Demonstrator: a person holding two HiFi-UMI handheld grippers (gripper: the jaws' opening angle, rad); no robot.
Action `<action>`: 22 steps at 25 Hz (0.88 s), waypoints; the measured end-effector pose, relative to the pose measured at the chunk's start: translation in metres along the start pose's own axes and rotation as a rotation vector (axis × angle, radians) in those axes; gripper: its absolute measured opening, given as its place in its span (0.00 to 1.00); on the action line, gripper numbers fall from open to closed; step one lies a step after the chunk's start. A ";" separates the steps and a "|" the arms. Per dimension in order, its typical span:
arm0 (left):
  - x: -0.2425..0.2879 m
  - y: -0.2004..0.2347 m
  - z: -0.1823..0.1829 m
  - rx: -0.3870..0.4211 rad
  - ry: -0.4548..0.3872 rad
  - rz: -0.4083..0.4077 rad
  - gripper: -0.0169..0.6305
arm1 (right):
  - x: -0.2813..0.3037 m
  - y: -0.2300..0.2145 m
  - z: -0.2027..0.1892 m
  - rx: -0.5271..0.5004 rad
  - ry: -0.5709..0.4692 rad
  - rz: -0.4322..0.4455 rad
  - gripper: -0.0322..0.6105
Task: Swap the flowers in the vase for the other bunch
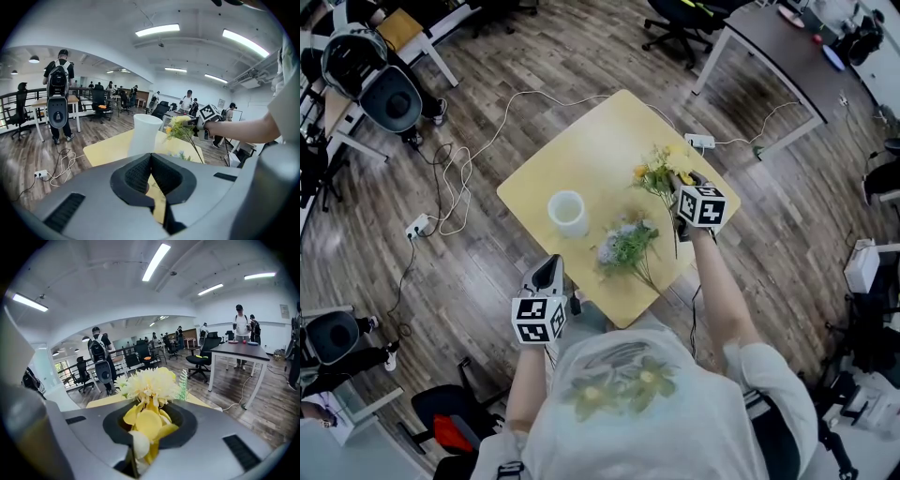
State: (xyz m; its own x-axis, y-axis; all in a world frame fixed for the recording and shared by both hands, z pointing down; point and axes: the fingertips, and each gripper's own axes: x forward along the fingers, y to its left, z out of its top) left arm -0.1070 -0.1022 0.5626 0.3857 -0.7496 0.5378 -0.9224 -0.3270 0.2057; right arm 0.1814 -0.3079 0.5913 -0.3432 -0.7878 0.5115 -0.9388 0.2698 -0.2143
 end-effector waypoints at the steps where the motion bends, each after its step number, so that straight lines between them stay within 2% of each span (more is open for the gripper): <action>1: -0.002 -0.001 0.000 0.002 -0.003 0.000 0.05 | -0.004 0.002 0.005 0.000 -0.014 0.003 0.18; 10: -0.017 -0.014 -0.006 0.011 -0.013 -0.005 0.05 | -0.039 0.027 0.047 -0.025 -0.141 0.040 0.18; 22: -0.035 -0.014 -0.006 0.005 -0.043 0.011 0.05 | -0.087 0.072 0.104 -0.035 -0.322 0.135 0.18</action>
State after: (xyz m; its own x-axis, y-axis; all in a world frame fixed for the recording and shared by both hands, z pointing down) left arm -0.1074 -0.0677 0.5458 0.3758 -0.7772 0.5047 -0.9266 -0.3212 0.1954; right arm 0.1469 -0.2779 0.4446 -0.4426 -0.8762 0.1905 -0.8878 0.3983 -0.2307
